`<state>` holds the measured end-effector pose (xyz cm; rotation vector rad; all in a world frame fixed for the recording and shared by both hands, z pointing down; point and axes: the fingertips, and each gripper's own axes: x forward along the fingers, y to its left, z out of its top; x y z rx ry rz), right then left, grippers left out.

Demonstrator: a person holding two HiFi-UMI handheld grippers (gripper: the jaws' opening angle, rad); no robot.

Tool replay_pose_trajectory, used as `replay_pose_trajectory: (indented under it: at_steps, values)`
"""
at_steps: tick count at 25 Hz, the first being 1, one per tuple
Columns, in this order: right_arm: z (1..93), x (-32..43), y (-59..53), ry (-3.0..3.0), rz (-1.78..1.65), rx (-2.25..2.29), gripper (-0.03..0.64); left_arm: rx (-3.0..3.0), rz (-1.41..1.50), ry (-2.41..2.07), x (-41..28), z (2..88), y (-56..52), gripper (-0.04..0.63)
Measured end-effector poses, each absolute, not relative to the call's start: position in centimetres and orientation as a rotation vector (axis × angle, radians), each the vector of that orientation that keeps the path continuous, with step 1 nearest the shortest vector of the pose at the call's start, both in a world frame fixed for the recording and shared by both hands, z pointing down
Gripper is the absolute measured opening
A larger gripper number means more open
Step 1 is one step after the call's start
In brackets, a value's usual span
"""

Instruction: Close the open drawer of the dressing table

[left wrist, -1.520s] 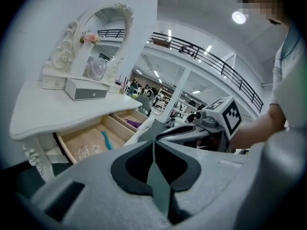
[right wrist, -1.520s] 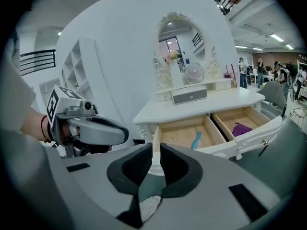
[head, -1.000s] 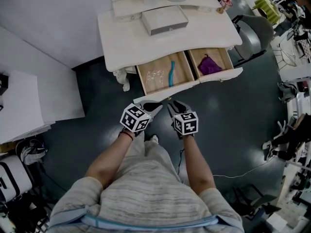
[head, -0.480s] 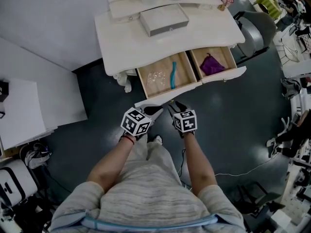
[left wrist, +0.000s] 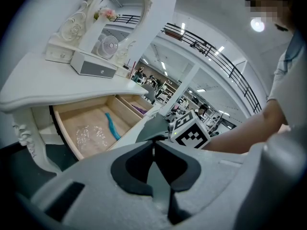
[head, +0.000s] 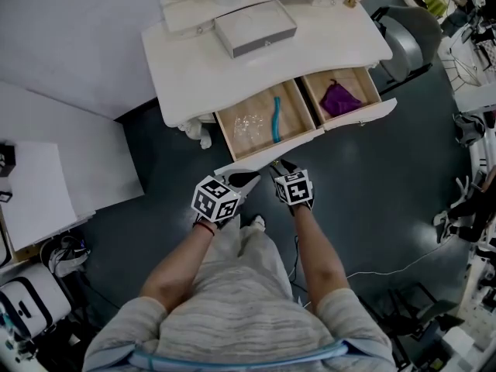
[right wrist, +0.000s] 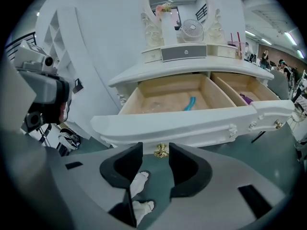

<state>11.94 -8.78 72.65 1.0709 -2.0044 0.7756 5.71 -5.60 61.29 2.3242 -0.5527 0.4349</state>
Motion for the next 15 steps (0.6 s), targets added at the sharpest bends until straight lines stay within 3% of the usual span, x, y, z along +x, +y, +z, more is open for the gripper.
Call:
replay_pose_trajectory:
  at_steps: [15]
  values:
    - [76.0, 12.4, -9.1, -1.927, 0.802, 1.027, 0.136, 2.304, 0.442, -0.541, 6.4, 62.4, -6.4, 0.023]
